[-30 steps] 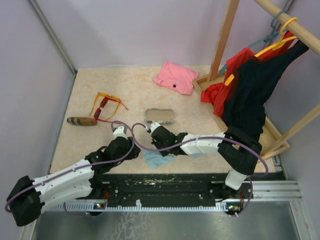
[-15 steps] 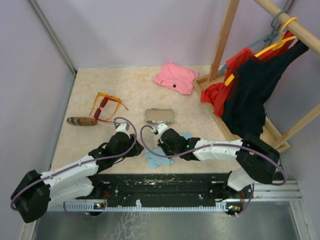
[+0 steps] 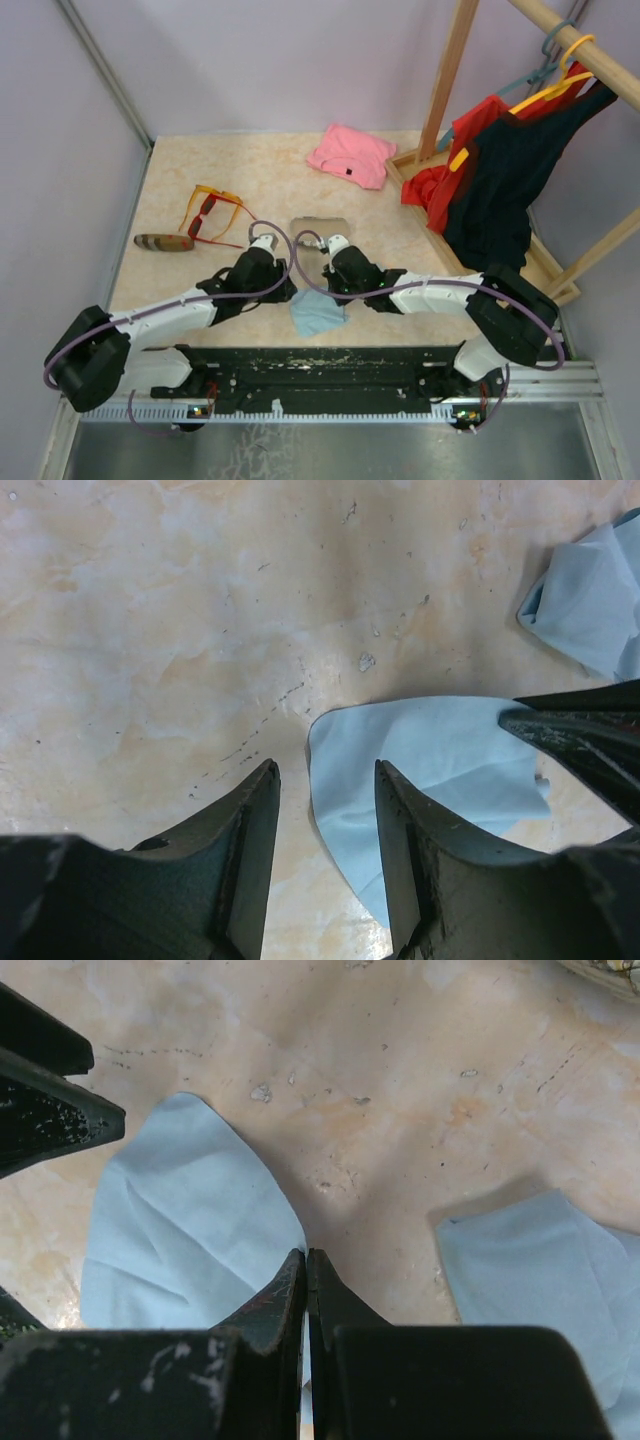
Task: Organize the sunglasses
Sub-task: Fold the glasses cleaning cloth at the center of the board.
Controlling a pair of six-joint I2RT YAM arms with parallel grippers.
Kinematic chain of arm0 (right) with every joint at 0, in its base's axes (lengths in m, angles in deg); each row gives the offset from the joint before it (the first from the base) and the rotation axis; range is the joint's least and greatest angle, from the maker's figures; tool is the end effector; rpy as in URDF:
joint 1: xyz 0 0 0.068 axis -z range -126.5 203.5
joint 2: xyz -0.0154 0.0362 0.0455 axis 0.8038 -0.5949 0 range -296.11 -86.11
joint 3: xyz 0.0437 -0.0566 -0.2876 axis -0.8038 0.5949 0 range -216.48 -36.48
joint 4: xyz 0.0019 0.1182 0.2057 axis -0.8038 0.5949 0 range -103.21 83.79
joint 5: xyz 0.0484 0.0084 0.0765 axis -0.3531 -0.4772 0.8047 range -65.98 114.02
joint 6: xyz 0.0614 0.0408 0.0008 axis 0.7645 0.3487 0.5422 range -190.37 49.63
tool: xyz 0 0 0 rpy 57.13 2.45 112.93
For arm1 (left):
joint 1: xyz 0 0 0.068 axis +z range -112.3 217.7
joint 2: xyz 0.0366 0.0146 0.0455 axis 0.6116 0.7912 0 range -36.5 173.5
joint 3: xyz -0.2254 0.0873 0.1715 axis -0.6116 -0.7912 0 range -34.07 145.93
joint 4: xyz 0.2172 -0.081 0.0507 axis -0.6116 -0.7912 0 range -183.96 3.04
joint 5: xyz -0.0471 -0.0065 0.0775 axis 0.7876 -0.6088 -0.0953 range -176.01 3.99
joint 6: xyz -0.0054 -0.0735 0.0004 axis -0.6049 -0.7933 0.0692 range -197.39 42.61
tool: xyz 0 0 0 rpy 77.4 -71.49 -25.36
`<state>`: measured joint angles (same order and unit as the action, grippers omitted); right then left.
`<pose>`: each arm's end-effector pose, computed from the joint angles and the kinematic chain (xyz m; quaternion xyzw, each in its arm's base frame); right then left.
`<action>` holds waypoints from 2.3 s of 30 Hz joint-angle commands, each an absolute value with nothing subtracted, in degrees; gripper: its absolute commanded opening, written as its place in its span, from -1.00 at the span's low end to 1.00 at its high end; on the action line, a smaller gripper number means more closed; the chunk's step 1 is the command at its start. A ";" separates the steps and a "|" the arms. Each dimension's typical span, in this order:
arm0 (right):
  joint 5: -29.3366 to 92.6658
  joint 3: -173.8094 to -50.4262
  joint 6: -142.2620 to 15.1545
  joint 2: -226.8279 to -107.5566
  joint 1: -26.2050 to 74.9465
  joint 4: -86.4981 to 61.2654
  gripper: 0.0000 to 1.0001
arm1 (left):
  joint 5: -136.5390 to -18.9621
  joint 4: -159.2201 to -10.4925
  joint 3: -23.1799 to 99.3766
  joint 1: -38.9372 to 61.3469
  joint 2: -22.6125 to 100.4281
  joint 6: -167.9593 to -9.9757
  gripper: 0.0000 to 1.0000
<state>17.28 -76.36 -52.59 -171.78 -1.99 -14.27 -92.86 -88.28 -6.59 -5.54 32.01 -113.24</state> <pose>0.1702 0.2347 0.1906 -0.2763 0.8793 0.1857 0.3407 0.1645 -0.1447 0.1923 0.0348 0.9128 -0.2146 0.3457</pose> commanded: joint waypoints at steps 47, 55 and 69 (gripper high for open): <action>43.66 -71.14 -46.02 -180.24 13.78 -29.38 -1.00 | -93.40 -100.62 3.27 -8.70 46.82 -103.74 -0.22; 43.81 -71.02 -45.85 -180.24 13.81 -29.82 -1.00 | -96.72 -103.42 4.30 -10.60 49.13 -104.21 -0.26; 43.66 -70.76 -45.93 -180.25 13.86 -29.82 -1.00 | -98.84 -105.36 5.30 -15.02 52.48 -105.76 -0.47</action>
<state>44.71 -71.73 -45.64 -179.30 13.12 -29.16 -100.30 -99.01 6.90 -13.71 49.28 -104.55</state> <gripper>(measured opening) 0.007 0.286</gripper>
